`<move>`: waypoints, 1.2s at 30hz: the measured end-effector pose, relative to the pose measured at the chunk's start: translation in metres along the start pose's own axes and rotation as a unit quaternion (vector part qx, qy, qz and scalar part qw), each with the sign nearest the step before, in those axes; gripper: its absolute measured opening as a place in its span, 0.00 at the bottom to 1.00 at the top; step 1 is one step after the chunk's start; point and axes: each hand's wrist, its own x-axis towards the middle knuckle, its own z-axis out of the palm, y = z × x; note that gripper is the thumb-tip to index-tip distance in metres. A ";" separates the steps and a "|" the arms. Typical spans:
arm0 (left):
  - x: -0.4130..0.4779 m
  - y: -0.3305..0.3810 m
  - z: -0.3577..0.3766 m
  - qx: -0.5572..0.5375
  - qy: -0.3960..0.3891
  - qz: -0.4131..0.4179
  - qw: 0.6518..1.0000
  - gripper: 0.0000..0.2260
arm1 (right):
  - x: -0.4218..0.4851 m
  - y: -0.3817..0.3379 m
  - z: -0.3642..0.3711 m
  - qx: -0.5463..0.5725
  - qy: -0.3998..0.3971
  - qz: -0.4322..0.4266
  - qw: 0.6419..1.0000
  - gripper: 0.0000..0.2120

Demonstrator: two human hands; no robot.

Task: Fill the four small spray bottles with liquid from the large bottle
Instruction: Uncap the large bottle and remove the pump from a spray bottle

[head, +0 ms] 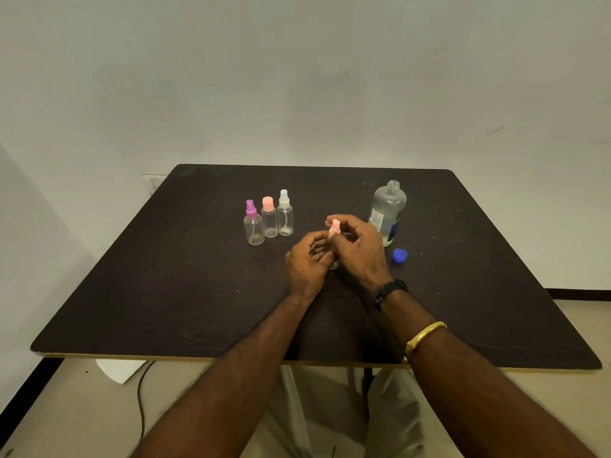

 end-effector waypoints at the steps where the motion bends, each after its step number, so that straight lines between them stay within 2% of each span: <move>1: -0.001 0.000 0.000 0.000 0.001 -0.002 1.000 0.16 | 0.000 0.000 0.000 -0.011 0.007 -0.006 1.000 0.13; 5: -0.002 -0.002 0.000 0.009 0.005 -0.004 1.000 0.15 | -0.001 0.000 0.002 -0.075 0.040 0.000 0.996 0.17; 12: -0.003 0.000 -0.001 0.016 0.001 0.001 1.000 0.16 | -0.009 -0.004 0.000 -0.014 0.002 0.000 1.000 0.16; 17: -0.004 0.001 0.000 0.020 0.000 0.009 1.000 0.15 | -0.010 0.000 0.003 -0.064 0.070 -0.001 0.996 0.16; 22: -0.003 0.003 0.000 0.020 0.002 0.002 1.000 0.17 | -0.013 -0.003 0.001 -0.012 0.030 0.010 0.999 0.19; 28: -0.003 0.001 -0.001 0.035 0.002 -0.003 0.999 0.15 | -0.010 -0.003 0.005 -0.078 0.062 -0.011 0.995 0.17; 33: -0.003 0.002 -0.002 0.032 0.002 -0.004 0.999 0.17 | -0.011 -0.009 0.004 -0.018 0.021 0.012 1.000 0.19; 36: -0.003 0.002 -0.002 0.039 -0.003 -0.014 0.999 0.15 | -0.010 -0.009 0.007 -0.043 0.035 -0.004 0.998 0.17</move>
